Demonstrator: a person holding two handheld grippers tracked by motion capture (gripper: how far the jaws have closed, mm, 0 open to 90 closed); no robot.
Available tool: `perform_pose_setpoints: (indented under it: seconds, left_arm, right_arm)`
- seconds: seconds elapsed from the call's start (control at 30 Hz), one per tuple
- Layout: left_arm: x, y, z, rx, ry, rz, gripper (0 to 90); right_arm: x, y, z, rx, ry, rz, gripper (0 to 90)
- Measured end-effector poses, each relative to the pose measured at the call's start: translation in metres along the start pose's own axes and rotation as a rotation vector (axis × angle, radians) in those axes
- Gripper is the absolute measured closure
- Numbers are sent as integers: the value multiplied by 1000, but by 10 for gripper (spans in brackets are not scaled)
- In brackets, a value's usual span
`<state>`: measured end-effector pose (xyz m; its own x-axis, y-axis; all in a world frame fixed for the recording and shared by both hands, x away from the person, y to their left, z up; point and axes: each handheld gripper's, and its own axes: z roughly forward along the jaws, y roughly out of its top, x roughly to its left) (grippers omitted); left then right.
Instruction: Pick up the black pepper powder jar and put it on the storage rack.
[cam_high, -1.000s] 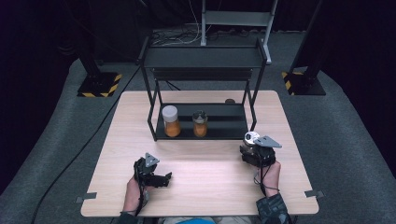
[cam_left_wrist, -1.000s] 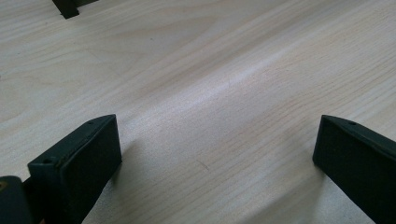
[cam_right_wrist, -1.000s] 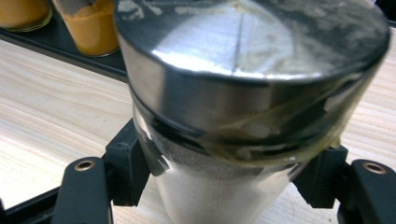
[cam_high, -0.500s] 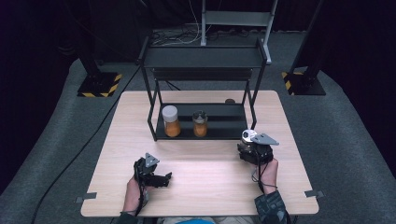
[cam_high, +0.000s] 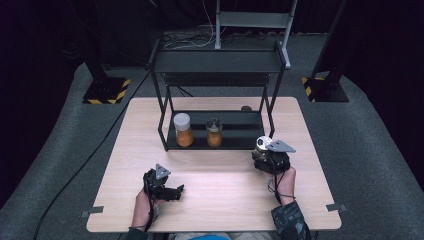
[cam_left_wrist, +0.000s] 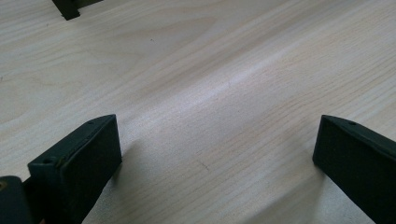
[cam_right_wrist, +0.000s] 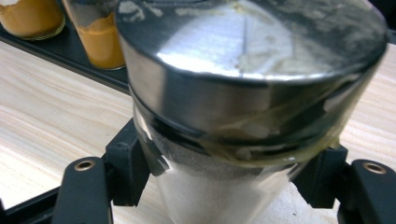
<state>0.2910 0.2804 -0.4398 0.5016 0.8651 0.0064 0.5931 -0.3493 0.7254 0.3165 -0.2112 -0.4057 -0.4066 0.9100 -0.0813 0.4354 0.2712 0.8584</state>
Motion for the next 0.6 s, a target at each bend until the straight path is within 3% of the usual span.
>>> perform_pose_setpoints:
  seconds: [0.6]
  left_arm:
    - [0, 0, 0, -1, 1, 2, 5]
  right_arm:
    - [2, 6, 3, -9, 6, -14, 306]
